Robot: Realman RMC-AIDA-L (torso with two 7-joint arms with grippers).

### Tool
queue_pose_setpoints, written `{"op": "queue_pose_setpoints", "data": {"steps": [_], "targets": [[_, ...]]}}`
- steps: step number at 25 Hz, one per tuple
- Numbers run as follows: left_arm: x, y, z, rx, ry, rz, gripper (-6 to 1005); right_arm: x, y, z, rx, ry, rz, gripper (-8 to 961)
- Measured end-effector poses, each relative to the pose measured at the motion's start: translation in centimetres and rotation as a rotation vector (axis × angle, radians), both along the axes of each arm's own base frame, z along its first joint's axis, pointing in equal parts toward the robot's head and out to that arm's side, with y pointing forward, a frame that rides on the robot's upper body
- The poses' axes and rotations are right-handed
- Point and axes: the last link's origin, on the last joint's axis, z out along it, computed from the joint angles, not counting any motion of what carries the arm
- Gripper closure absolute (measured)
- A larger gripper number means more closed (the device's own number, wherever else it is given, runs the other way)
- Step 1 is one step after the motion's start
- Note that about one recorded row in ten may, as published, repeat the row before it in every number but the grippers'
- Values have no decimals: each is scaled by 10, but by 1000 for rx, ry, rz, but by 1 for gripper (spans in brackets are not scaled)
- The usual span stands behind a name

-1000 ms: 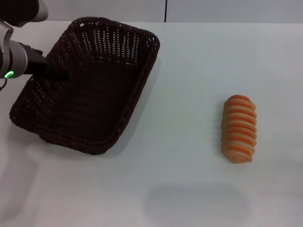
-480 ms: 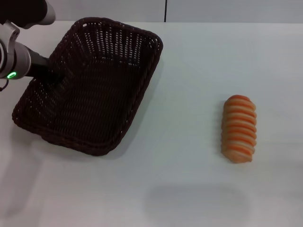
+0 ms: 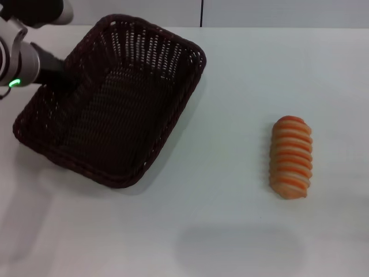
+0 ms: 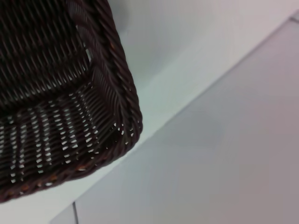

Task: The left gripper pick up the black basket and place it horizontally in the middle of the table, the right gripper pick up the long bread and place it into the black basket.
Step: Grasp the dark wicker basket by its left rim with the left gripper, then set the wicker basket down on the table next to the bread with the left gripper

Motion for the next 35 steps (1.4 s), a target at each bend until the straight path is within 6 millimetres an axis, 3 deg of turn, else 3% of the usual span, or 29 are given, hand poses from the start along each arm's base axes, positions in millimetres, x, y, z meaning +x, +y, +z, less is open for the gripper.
{"op": "queue_pose_setpoints", "data": {"steps": [8, 18, 24, 35], "targets": [[23, 11, 2, -148, 37, -139, 673, -2, -2, 2, 19, -6, 16, 125], [47, 15, 3, -476, -6, -327, 727, -4, -4, 2, 26, -5, 24, 125], [59, 10, -12, -697, 32, -428, 754, -6, -5, 1, 24, 0, 31, 125], [67, 5, -31, -848, 77, -511, 781, -8, -7, -1, 17, 2, 33, 125]]}}
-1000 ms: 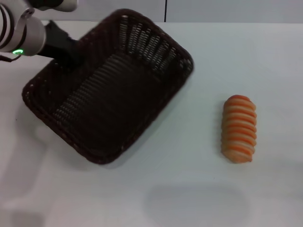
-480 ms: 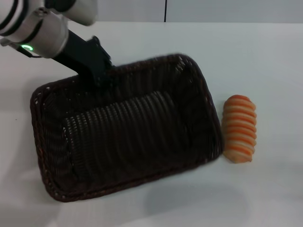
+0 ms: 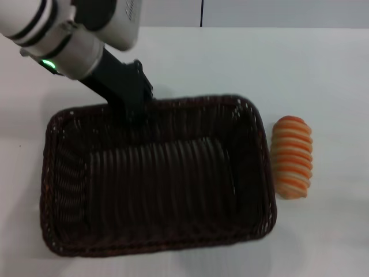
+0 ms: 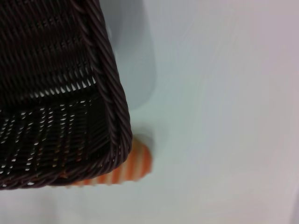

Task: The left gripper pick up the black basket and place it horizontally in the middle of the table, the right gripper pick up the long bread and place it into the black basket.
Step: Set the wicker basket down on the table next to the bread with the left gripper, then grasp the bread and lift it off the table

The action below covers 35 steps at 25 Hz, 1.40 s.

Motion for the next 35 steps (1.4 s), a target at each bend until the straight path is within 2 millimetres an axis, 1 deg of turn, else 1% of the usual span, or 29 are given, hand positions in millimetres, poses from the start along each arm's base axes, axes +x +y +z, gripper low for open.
{"op": "queue_pose_setpoints", "data": {"steps": [1, 4, 9, 10, 13, 15, 18, 20, 23, 26, 28, 29, 30, 31, 32, 33, 34, 35], "targets": [[0, 0, 0, 0, 0, 0, 782, 0, 0, 0, 0, 0, 0, 125], [-1, -3, -8, -38, 29, -21, 782, 0, 0, 0, -1, -1, -1, 126], [4, -4, -11, -51, 34, -18, 771, 0, 1, 0, -1, -3, 3, 126], [7, -6, -15, -67, 45, -18, 769, 0, 1, 0, -1, -4, 3, 126], [7, -6, -15, -67, 45, -18, 762, -1, 2, 0, -1, -4, 4, 126], [13, -9, -25, -75, 22, -41, 758, -1, 2, 0, -1, -4, 4, 126], [15, -9, -26, -73, 13, -44, 751, 0, 1, 0, -2, -4, 2, 126], [21, -4, -24, -27, -16, -78, 747, 0, 1, 0, -2, -5, 2, 126], [24, -2, -23, 6, -29, -98, 740, 0, 1, 0, -2, -5, 2, 126], [37, 11, -13, 219, -98, -199, 624, 0, 1, 1, -3, -6, 3, 126], [37, 11, -13, 219, -98, -199, 547, -1, 1, 0, -7, -6, 6, 126], [42, 16, -7, 424, -146, -303, 508, -1, 1, 0, -8, -7, 7, 126], [45, 19, -3, 557, -174, -373, 446, -1, 1, 0, -11, -7, 9, 126], [47, 19, 1, 645, -196, -417, 384, -1, 1, -1, -12, -7, 10, 126], [47, 19, 1, 645, -196, -417, 323, -1, 2, -1, -12, -7, 11, 127], [52, 21, 12, 789, -249, -451, 261, -1, 2, -1, -12, -7, 11, 127], [54, 21, 17, 853, -290, -454, 257, -1, 2, -1, -13, -6, 12, 127], [54, 21, 17, 853, -290, -454, 253, -2, 2, -1, -13, -4, 13, 127]]}}
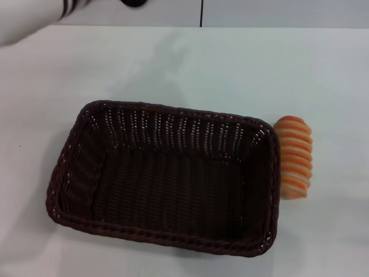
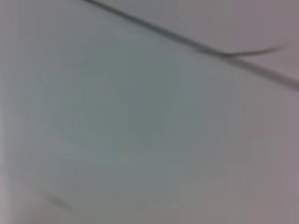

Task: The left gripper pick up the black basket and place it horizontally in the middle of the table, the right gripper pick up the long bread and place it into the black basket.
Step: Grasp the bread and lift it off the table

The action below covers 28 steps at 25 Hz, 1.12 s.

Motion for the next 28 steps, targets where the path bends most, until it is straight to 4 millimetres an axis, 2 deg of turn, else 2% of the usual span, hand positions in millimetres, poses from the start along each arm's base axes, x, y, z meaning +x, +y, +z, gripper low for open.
{"op": "queue_pose_setpoints", "data": {"steps": [2, 5, 7, 9, 11, 13, 14, 15, 17, 18, 19, 21, 23, 25, 28], "targets": [[0, 0, 4, 44, -38, -11, 246, -1, 0, -1, -5, 1, 4, 127], [-4, -17, 38, 410, -302, -146, 237, -1, 1, -2, -14, 2, 9, 127], [-7, -20, 42, 455, -335, -162, 237, -2, 1, -3, -24, 2, 12, 127], [-26, -40, 59, 618, -494, -221, 237, -2, 1, -4, -32, 0, 17, 127], [-40, -50, 68, 647, -614, -225, 237, -4, 2, -6, -45, 0, 25, 127], [-40, -50, 68, 647, -614, -225, 237, -5, 3, -10, -70, 0, 37, 127], [-52, -55, 72, 644, -686, -212, 237, -6, 3, -11, -84, -2, 44, 127], [-86, -64, 80, 632, -849, -173, 237, -7, 4, -14, -105, -5, 54, 127], [-121, -70, 86, 624, -991, -127, 237, -10, 4, -19, -147, -11, 79, 127], [-121, -70, 86, 624, -991, -127, 237, -12, 4, -22, -165, -13, 90, 127], [-164, -76, 90, 611, -1139, -50, 237, -13, 4, -25, -189, -15, 102, 127], [-185, -79, 91, 597, -1218, -11, 237, -16, 5, -30, -234, -18, 122, 127], [-219, -85, 90, 591, -1305, 59, 237, -18, 7, -35, -271, -20, 138, 127], [-242, -91, 87, 602, -1322, 107, 237, -20, 10, -40, -305, -18, 147, 127], [-264, -104, 81, 646, -1286, 138, 237, -22, 16, -48, -359, -12, 156, 128]]}}
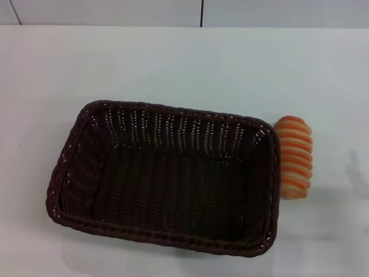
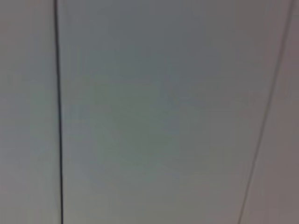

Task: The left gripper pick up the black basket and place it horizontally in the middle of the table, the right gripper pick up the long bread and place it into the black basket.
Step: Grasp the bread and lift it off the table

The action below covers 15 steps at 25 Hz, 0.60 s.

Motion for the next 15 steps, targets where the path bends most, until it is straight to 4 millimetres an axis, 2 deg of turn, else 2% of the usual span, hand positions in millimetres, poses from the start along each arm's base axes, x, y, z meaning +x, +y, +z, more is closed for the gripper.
{"op": "queue_pose_setpoints", "data": {"steps": [7, 15], "targets": [[-12, -10, -6, -2, 55, 61, 237, -3, 16, -19, -130, -10, 5, 128], [-5, 4, -15, -34, 114, 75, 237, -2, 28, -45, -306, -39, -26, 128]]}}
